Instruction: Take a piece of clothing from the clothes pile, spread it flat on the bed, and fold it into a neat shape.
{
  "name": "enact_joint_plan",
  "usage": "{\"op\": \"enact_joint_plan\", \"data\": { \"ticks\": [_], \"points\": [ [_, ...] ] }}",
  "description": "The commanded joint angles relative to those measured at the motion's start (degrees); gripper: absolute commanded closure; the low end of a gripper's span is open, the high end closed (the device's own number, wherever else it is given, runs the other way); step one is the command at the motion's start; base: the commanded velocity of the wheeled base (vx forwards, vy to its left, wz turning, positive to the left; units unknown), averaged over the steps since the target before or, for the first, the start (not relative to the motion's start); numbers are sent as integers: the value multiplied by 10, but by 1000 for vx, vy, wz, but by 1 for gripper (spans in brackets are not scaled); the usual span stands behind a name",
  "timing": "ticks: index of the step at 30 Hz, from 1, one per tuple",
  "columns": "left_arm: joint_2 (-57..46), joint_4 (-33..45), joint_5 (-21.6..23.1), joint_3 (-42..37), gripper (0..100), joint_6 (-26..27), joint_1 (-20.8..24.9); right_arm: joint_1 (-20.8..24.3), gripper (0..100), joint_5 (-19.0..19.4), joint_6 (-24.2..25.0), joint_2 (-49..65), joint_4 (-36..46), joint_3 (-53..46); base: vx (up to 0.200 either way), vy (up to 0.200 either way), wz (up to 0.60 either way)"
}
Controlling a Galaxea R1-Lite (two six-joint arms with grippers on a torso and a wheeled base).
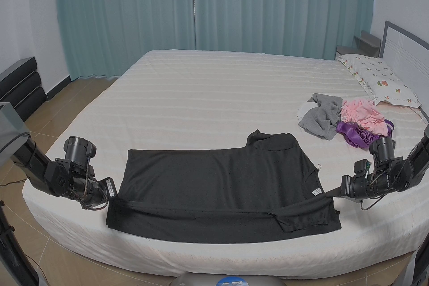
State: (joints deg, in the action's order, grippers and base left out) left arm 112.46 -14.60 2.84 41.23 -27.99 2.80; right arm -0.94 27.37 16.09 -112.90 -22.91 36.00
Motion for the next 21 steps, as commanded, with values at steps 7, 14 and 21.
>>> {"op": "enact_joint_plan", "data": {
  "ticks": [7, 14, 21],
  "points": [
    [91, -1, 2, 46, 100, -2, 0, 14, 100, -2, 13, -65, -8, 38, 0, 0, 0],
    [100, -1, 3, 56, 0, -11, 1, 13, 0, -5, 28, -81, -21, 45, 0, 0, 0],
    [72, 0, 2, 58, 0, -31, -4, 7, 0, 6, 53, -30, -32, 15, 0, 0, 0]
  ]
}}
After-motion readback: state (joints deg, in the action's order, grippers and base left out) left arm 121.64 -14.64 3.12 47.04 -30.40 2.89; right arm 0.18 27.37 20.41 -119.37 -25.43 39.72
